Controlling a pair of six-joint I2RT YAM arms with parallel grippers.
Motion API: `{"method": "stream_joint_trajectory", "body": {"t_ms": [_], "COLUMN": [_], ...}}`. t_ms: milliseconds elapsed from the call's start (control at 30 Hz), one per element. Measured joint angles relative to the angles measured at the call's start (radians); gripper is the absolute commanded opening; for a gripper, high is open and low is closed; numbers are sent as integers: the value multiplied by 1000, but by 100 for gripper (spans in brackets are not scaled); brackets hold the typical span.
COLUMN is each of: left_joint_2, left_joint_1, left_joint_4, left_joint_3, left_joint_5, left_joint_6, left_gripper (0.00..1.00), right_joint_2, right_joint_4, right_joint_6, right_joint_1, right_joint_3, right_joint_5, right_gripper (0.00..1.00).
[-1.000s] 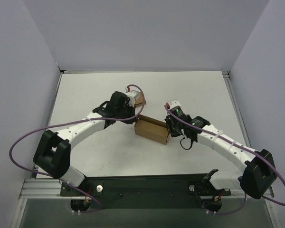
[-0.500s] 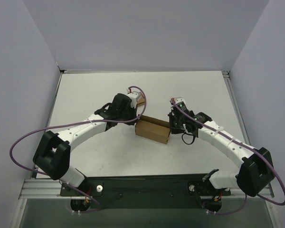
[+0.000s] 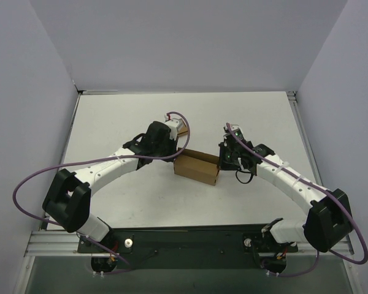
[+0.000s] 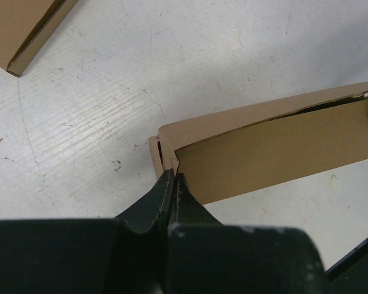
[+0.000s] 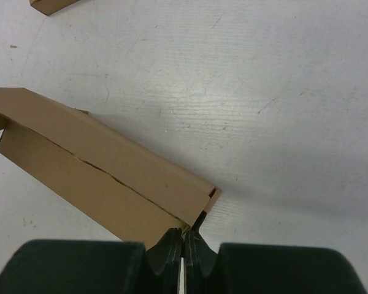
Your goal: Fold the paper box
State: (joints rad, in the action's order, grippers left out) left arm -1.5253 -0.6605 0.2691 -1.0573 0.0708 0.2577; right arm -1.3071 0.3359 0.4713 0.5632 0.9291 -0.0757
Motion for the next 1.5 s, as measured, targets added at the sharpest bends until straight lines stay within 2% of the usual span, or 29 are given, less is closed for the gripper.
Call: {"method": "stream_joint_trajectory", "body": {"t_ms": [233, 633, 867, 1000, 1067, 1100, 1167, 1300, 1400, 1500], "left_joint_2": [0, 2, 40, 59, 61, 61, 61, 61, 62, 62], "left_joint_1": [-5, -10, -14, -15, -19, -23, -31, -45, -48, -53], "left_joint_4": [0, 3, -36, -56, -55, -55, -53, -48, -46, -42], "left_joint_3": [0, 1, 59, 84, 85, 85, 85, 84, 84, 84], "left_joint_5": [-5, -18, -23, -31, -38, -41, -47, -56, -64, -78], "left_joint_6": [0, 5, 50, 72, 75, 76, 74, 68, 63, 56], "left_gripper": [0, 0, 0, 0, 0, 0, 0, 0, 0, 0], "right_joint_2": [11, 38, 51, 53, 56, 57, 68, 105, 140, 173], "right_joint_4": [-27, -42, -68, -73, -66, -59, -42, -5, 21, 40], "right_joint_6": [-3, -3, 0, 1, 1, 0, 0, -8, -15, -22], "right_joint_1": [15, 128, 155, 165, 171, 175, 180, 185, 185, 185], "right_joint_3": [-26, -70, -98, -103, -107, -109, -109, -105, -84, -57], "right_joint_5": [37, 191, 235, 245, 236, 228, 217, 200, 191, 190], "right_gripper": [0, 0, 0, 19, 25, 32, 37, 56, 62, 63]}}
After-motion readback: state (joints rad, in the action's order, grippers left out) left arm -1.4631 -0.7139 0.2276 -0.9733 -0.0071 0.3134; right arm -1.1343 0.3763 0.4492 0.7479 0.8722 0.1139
